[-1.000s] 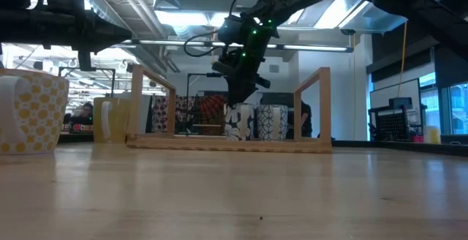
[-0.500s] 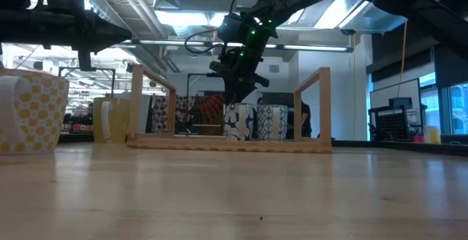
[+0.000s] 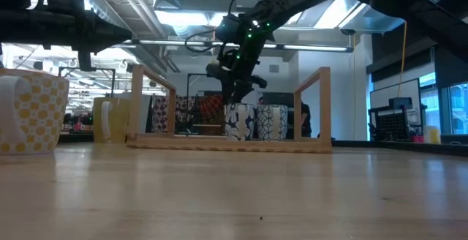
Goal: Place coffee mugs
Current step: Put the blue mug on the shelf, then put the yellow patterned mug on the shelf
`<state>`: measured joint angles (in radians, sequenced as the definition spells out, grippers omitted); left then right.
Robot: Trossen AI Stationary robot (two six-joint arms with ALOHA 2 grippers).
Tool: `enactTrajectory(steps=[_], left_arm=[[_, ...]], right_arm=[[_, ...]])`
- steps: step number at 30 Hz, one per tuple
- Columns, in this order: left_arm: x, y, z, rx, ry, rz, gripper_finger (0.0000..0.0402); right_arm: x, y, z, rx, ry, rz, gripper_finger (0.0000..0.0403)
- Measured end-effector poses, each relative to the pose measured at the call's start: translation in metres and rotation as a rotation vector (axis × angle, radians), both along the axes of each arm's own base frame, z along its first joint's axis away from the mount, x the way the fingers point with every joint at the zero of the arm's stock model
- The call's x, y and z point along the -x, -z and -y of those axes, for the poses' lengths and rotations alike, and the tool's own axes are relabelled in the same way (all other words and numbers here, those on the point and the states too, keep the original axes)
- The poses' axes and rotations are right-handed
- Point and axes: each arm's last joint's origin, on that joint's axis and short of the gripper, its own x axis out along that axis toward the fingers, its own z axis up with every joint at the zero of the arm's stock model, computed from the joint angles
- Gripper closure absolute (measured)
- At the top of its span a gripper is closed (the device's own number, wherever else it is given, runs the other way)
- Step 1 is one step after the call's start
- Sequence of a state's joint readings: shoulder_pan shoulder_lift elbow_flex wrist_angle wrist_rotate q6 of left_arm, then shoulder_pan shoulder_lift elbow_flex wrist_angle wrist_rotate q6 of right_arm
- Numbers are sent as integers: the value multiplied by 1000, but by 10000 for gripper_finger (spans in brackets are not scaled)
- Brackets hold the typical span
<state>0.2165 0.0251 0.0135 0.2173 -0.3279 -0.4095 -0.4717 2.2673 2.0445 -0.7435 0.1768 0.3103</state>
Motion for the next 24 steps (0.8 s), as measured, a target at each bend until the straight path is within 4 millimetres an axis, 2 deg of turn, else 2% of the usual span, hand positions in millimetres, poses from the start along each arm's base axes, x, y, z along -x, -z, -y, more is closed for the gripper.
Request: enactTrajectory(steps=[4,6,9,13,18,21,24], left_arm=[[0,-1,0,-1,-1,7,392],[0,-1,0,-2,-1,7,392],[0,-1,0,-2,-3,7,392],[1,-1,-1,8,-21,11,391],[0,-4,1,-1,38,-3,360],[2,-16,3,-6,104,-56,326],[6,-34,6,-41,165,-161,293]], right_arm=[[-5,-16,-5,9,-27,38,269],[-6,-35,-11,1,-78,61,269],[-9,-69,-32,-33,-214,142,269],[-10,-101,-79,-76,-401,206,269],[-9,-121,-149,-79,-603,185,269],[-6,-134,-188,-94,-702,209,269],[4,-153,-219,-87,-746,257,269]])
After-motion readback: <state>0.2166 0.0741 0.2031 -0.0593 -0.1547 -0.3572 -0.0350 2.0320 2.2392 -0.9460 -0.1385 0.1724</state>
